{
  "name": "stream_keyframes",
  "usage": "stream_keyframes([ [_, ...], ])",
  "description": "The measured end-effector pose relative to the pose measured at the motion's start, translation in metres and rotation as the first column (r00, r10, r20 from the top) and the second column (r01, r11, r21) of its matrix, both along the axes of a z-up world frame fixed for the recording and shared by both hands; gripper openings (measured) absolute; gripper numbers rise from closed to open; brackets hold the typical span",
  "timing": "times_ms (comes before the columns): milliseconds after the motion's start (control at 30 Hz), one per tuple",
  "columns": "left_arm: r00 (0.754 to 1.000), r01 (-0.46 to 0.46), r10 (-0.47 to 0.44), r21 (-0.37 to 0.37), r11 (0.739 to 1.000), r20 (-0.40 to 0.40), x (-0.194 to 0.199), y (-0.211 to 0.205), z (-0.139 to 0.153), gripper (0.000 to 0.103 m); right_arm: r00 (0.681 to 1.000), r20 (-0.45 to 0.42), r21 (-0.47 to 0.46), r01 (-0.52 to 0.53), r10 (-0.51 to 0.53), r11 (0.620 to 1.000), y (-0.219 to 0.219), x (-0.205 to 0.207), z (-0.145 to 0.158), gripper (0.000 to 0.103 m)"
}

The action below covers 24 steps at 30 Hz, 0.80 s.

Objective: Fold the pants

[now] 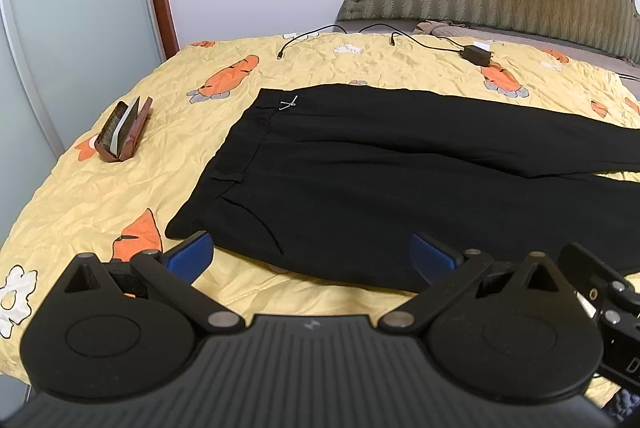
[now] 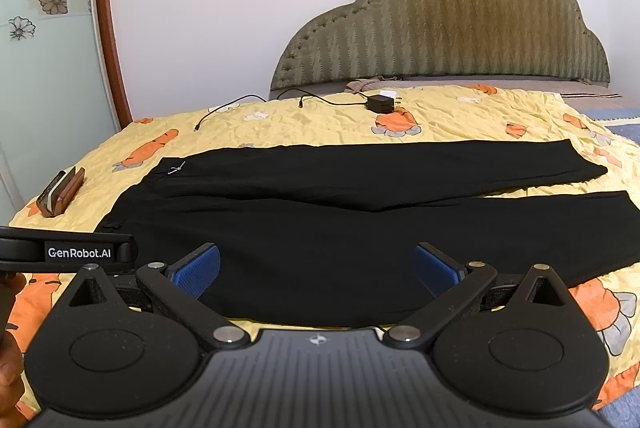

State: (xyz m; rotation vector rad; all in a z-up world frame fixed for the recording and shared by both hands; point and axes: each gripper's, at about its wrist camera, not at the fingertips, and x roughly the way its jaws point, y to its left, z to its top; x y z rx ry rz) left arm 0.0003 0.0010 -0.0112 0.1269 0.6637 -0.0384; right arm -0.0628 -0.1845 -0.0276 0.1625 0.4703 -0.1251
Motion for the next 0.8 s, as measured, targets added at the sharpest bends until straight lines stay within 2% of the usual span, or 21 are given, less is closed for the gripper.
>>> stream_keyframes([
  [800,1.000,-0.020,0.020,0.002,1.000,-0.017,0.0042,-0.0011,0.0050,0.103,1.000,0.008,-0.008,-0.026,0.026,1.000,-0.0004,0.0007,-0.0032,0.103],
])
